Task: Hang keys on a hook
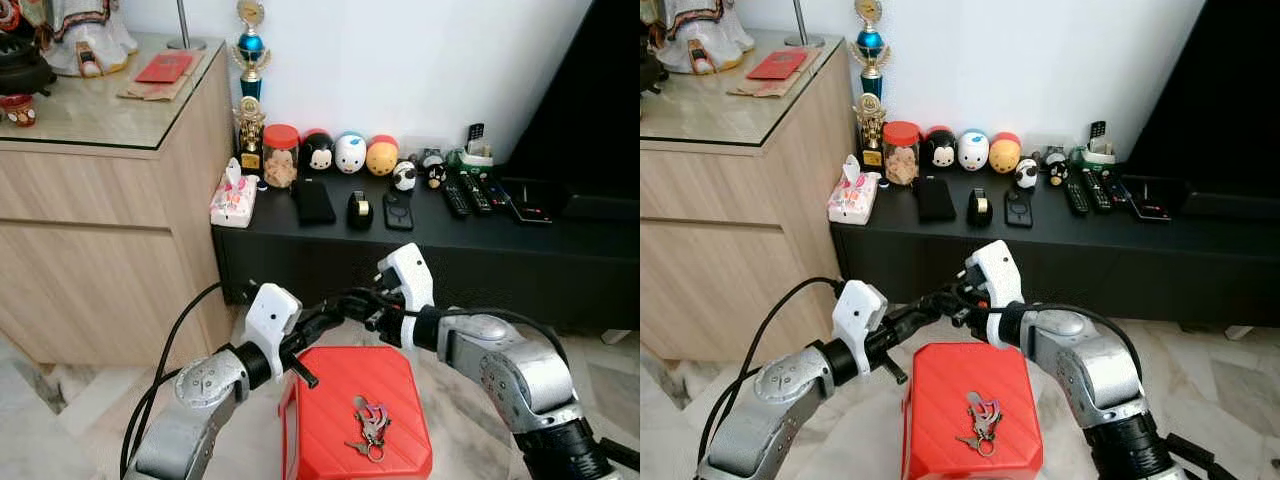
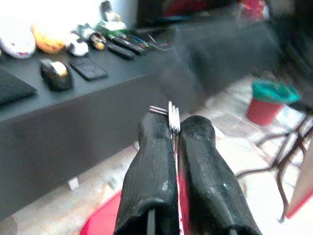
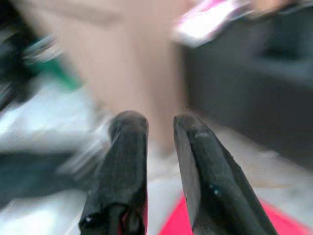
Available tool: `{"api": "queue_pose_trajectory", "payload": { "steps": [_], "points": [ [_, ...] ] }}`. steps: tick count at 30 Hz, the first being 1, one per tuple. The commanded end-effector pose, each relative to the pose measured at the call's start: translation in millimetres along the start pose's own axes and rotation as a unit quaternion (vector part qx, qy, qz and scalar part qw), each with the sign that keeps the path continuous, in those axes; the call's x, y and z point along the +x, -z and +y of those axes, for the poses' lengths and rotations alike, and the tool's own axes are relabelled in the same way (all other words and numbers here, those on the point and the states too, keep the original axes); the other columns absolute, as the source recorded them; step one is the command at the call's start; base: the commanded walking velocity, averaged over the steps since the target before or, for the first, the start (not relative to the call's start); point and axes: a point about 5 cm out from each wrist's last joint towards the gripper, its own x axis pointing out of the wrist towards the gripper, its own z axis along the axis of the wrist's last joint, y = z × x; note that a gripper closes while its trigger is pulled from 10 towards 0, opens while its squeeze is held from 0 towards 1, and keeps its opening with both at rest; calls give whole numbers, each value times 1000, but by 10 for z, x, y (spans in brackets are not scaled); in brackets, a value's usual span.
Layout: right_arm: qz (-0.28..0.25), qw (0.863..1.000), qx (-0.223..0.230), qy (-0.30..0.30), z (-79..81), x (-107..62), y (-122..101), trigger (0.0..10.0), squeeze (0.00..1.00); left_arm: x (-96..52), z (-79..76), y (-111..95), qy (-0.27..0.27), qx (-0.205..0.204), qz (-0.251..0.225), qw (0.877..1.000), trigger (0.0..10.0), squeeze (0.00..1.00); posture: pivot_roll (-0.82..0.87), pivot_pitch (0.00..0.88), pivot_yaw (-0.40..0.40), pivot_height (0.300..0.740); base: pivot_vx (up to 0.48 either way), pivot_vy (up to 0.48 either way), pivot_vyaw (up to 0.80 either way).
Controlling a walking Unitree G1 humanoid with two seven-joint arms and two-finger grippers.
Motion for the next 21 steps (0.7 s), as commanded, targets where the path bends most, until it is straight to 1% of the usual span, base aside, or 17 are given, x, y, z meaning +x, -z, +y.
{"api": "queue_pose_trajectory", "payload": {
  "steps": [1, 3, 4, 5, 6, 7, 9, 11, 12, 13, 14, 15, 16, 17, 18, 19, 21],
  "points": [
    [-52, 997, 0, 49, -164, -97, -205, 10000, 0, 6, -78, -5, 22, 0, 1, 1000, 0, 0, -1, 0, -119, 740, 0, 0, 0],
    [-67, 995, 1, 74, -224, -108, -236, 10000, 0, -15, -67, 4, 22, 1, 6, 1000, 0, 0, 0, 0, -118, 740, 0, 0, 0],
    [-83, 993, 17, 87, -268, -118, -263, 10000, 0, -34, -58, 18, 22, 3, 11, 1000, 0, 0, 0, 0, -118, 740, 0, 0, 0],
    [-83, 993, 17, 87, -268, -118, -263, 10000, 0, -34, -58, 18, 22, 3, 11, 1000, 0, 0, 0, 0, -118, 740, 0, 0, 0],
    [-90, 992, 24, 90, -283, -123, -274, 10000, 0, -42, -55, 25, 23, 4, 14, 1000, 0, 0, 0, 0, -118, 740, 0, 0, 0],
    [-109, 989, 41, 92, -301, -131, -311, 10000, 0, -60, -44, 39, 22, 7, 19, 1000, 0, 0, 4, 0, -117, 740, 0, 0, 0],
    [-120, 987, 52, 92, -315, -136, -330, 10000, 0, -79, -25, 50, 18, 8, 23, 1000, 0, 0, 4, 0, -116, 740, 0, 0, 0],
    [-109, 988, 45, 102, -345, -129, -283, 10000, 0, -96, -6, 57, 15, 9, 25, 1000, 0, 0, 4, 0, -115, 740, 0, 0, 0],
    [-85, 988, 47, 118, -400, -113, -152, 10000, 0, -113, 18, 84, 8, 13, 33, 999, 0, 0, 5, 0, -116, 740, 0, 0, 0],
    [-71, 989, 43, 126, -428, -109, -74, 10000, 0, -124, 32, 106, 3, 14, 37, 999, 0, 0, 5, 0, -116, 740, 0, 0, 0],
    [-41, 987, 46, 147, -505, -103, 130, 10000, 0, -155, 79, 168, -19, 11, 46, 999, 4353, 0, 9, 0, -115, 740, 0, 0, 0],
    [-41, 987, 46, 147, -505, -103, 130, 10000, 0, -155, 79, 168, -19, 11, 46, 999, 4353, 0, 9, 0, -115, 740, 0, 0, 0],
    [-25, 985, 52, 160, -552, -104, 251, 10000, 0, -174, 109, 206, -33, 8, 51, 998, 4353, 0, 10, 0, -115, 740, 0, 0, 0],
    [-11, 984, 52, 169, -584, -109, 343, 10000, 0, -191, 123, 235, -40, 7, 55, 998, 10000, 0, 12, 0, -115, 740, 0, 0, 0],
    [6, 981, 60, 183, -635, -120, 494, 10000, 0, -221, 156, 288, -56, 0, 61, 997, 10000, 0, 14, 0, -115, 740, 0, 0, 0],
    [42, 975, 66, 209, -712, -158, 769, 10000, 0, -280, 225, 394, -90, -3, 79, 993, 10000, 0, 19, 0, -116, 740, 0, 0, 0],
    [77, 967, 76, 229, -755, -202, 1005, 10000, 0, -342, 274, 517, -115, -13, 96, 989, 10000, 0, 25, 0, -115, 740, 0, 0, 0]
  ]
}}
